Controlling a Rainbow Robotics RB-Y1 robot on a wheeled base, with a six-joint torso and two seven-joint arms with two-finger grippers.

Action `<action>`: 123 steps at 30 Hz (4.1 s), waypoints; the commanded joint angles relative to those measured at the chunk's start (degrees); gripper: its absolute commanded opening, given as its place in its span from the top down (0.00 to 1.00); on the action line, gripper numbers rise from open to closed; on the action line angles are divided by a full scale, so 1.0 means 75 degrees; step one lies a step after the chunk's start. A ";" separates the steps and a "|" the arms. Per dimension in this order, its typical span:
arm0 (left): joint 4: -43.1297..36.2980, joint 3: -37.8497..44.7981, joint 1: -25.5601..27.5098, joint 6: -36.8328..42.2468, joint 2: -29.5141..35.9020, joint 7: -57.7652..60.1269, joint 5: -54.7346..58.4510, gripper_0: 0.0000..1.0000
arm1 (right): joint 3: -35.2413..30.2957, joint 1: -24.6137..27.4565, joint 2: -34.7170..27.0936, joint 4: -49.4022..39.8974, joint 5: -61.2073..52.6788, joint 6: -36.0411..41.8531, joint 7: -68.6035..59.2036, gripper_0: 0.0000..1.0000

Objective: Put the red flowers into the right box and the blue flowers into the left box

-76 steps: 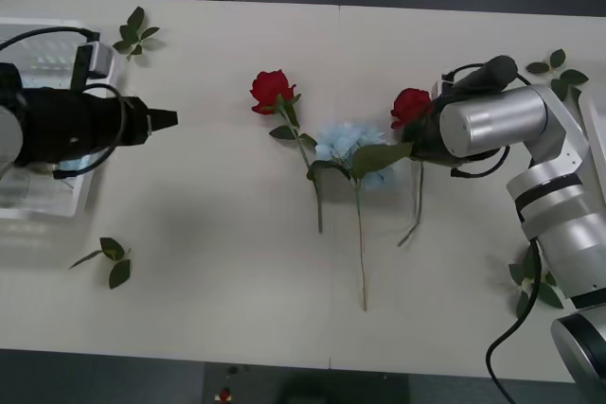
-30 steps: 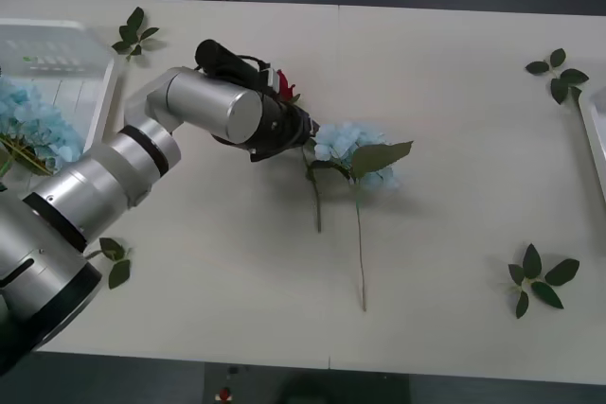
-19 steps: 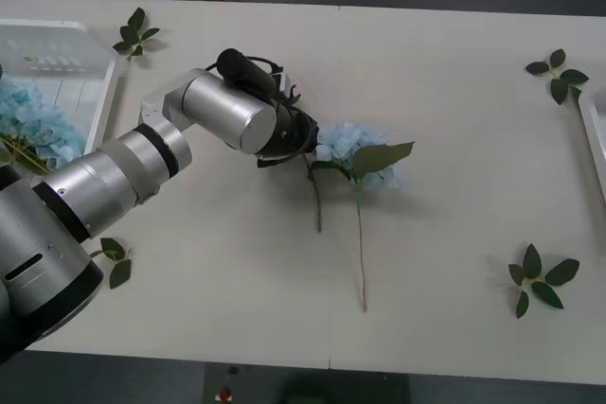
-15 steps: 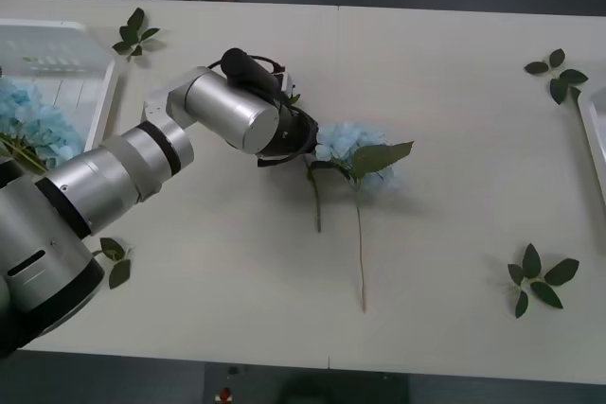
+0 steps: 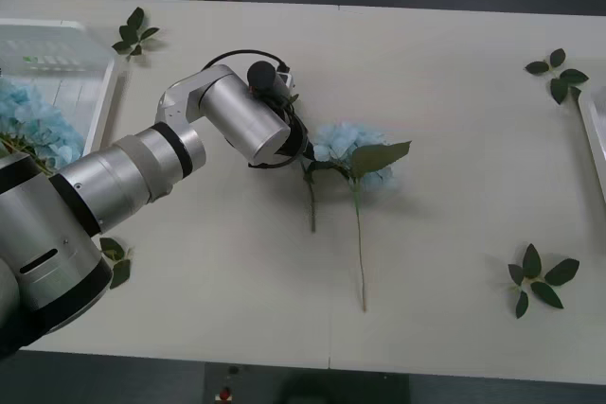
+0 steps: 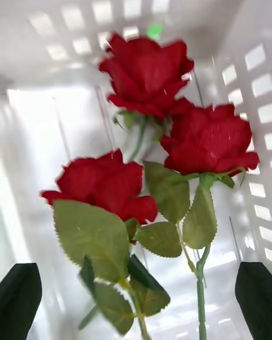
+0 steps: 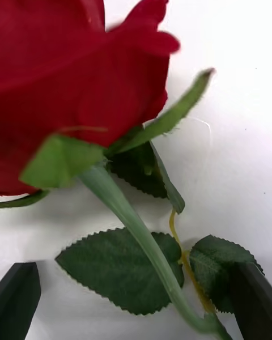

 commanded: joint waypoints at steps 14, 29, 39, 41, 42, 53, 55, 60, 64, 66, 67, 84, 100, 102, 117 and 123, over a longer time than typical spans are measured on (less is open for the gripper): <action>-0.0063 -0.0270 0.0115 0.0058 0.0177 -0.0945 -0.0334 0.94 | -0.1240 -0.0066 0.0600 -0.3081 -0.0856 0.2567 -0.1294 0.00; -0.0133 -0.0387 0.0126 0.0047 0.0259 -0.1402 -0.0370 1.00 | -0.1451 0.0168 0.1432 -0.3913 -0.2918 0.2965 0.0031 0.00; -0.3438 0.0879 0.0806 0.0738 0.1782 -0.1508 0.0556 1.00 | -0.0959 0.0098 0.1795 -0.5120 -0.2637 0.4044 0.1003 0.00; -0.4457 0.1383 0.1263 0.1101 0.2192 -0.1578 0.0626 1.00 | -0.0971 0.0098 0.1924 -0.5401 -0.2531 0.4184 0.1226 0.00; -0.5125 0.1769 0.1603 0.1336 0.2462 -0.1613 0.0744 1.00 | -0.1006 0.0098 0.2053 -0.5506 -0.2531 0.4290 0.1378 0.00; -0.7903 0.4769 0.2951 0.2812 0.3634 -0.3465 0.2607 1.00 | -0.1568 0.0098 0.3143 -0.5565 -0.3352 0.4430 0.2679 0.00; -0.7914 0.5215 0.2904 0.2800 0.3470 -0.4226 0.2888 1.00 | -0.1592 0.0098 0.3295 -0.5565 -0.3586 0.4407 0.2667 0.00; -0.7914 0.5824 0.2716 0.2625 0.2755 -0.5234 0.2876 1.00 | -0.1592 0.0109 0.3553 -0.5565 -0.4184 0.4407 0.2374 0.00; -0.7914 0.6093 0.2599 0.2320 0.2216 -0.5562 0.2958 1.00 | -0.1592 0.0109 0.3729 -0.5565 -0.4770 0.4512 0.1542 0.00; -0.7914 0.6117 0.2517 0.2144 0.1946 -0.5574 0.2958 1.00 | -0.1592 0.0109 0.3811 -0.5565 -0.5074 0.4501 0.1121 0.00; -0.7914 0.6129 0.2458 0.2109 0.1817 -0.5574 0.2958 1.00 | -0.1592 0.0109 0.3846 -0.5565 -0.5180 0.4501 0.0956 0.00; -0.7492 0.5988 0.2048 0.1500 -0.0726 -0.5445 0.2853 1.00 | -0.0994 0.0344 0.4034 -0.5565 -0.6281 0.3774 -0.0063 0.00; -0.5676 0.4183 0.1591 -0.1852 -0.1030 -0.5234 0.3732 1.00 | -0.0010 0.0625 0.4069 -0.5565 -0.6621 0.2426 0.0171 0.00; -0.5676 0.4195 0.1591 -0.1852 -0.1030 -0.5199 0.3966 1.00 | 0.0108 0.0684 0.4057 -0.5565 -0.6563 0.2262 0.0195 0.00; -0.5676 0.4195 0.1591 -0.1852 -0.1030 -0.5140 0.4599 1.00 | 0.0775 0.0707 0.4057 -0.5565 -0.6235 0.1419 0.0206 0.00; -0.5676 0.4195 0.1591 -0.1852 -0.1030 -0.5140 0.4599 1.00 | 0.1080 0.0684 0.4045 -0.5565 -0.6235 0.1149 0.0206 0.00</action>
